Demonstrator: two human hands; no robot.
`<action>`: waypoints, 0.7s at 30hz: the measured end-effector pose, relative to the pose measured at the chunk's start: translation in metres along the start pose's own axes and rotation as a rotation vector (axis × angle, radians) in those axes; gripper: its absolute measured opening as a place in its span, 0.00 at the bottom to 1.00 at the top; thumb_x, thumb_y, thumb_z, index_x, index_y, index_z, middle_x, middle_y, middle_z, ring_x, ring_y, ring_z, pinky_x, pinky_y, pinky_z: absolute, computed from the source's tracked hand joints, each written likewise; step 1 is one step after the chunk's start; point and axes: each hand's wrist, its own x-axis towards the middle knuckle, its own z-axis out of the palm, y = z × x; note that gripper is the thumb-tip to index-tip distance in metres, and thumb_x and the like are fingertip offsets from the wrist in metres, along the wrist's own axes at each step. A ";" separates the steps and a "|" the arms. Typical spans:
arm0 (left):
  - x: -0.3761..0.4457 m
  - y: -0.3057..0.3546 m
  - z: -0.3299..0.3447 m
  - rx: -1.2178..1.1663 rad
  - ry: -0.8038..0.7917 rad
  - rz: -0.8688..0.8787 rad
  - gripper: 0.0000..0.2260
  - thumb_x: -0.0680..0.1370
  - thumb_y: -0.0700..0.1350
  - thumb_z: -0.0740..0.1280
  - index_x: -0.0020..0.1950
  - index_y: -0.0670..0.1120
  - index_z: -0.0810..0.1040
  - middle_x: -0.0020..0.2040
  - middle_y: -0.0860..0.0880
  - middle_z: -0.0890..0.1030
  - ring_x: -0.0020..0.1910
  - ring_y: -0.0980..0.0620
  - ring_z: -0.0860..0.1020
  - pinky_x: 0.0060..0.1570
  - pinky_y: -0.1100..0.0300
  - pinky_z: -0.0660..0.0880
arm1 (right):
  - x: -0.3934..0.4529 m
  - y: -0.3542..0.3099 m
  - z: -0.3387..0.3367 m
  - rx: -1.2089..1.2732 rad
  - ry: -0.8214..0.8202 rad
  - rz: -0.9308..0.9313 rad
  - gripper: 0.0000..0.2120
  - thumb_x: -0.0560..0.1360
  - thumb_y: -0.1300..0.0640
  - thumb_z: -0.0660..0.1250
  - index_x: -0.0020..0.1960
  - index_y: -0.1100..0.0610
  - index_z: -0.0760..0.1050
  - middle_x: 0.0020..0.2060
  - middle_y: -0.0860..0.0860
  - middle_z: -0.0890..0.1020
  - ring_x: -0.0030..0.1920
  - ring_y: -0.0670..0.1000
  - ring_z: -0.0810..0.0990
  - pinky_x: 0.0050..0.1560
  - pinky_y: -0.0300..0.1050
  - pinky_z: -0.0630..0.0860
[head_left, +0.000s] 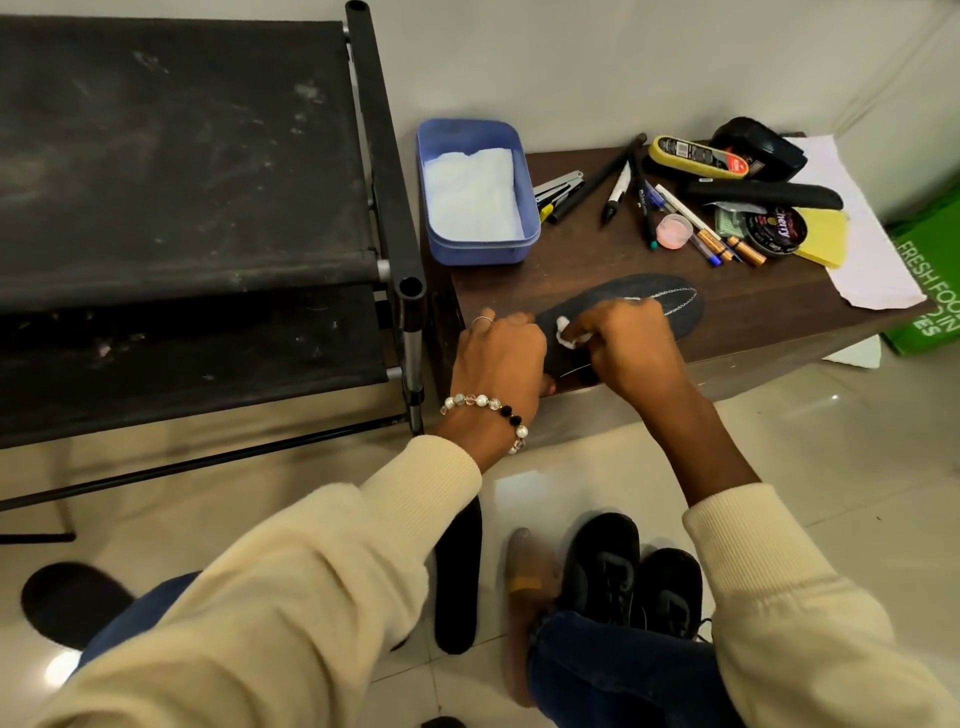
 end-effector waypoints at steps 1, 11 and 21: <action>0.000 0.000 0.000 0.013 -0.006 0.003 0.19 0.75 0.54 0.70 0.63 0.46 0.77 0.62 0.48 0.76 0.63 0.43 0.68 0.58 0.53 0.70 | 0.006 0.001 0.003 0.006 0.040 0.023 0.16 0.73 0.66 0.65 0.57 0.54 0.81 0.53 0.59 0.82 0.54 0.61 0.78 0.56 0.54 0.73; 0.006 -0.001 0.004 0.009 -0.038 -0.002 0.22 0.76 0.55 0.69 0.66 0.46 0.75 0.66 0.48 0.74 0.64 0.43 0.68 0.62 0.53 0.68 | 0.020 0.003 0.001 -0.072 -0.019 0.048 0.18 0.75 0.65 0.64 0.63 0.51 0.77 0.56 0.58 0.79 0.57 0.60 0.76 0.59 0.54 0.72; 0.010 0.000 0.005 0.075 -0.021 0.043 0.20 0.76 0.57 0.68 0.62 0.46 0.77 0.59 0.48 0.78 0.58 0.46 0.73 0.61 0.55 0.65 | -0.002 0.012 -0.001 0.048 -0.044 -0.003 0.13 0.73 0.65 0.68 0.54 0.55 0.83 0.51 0.58 0.83 0.53 0.59 0.80 0.57 0.54 0.74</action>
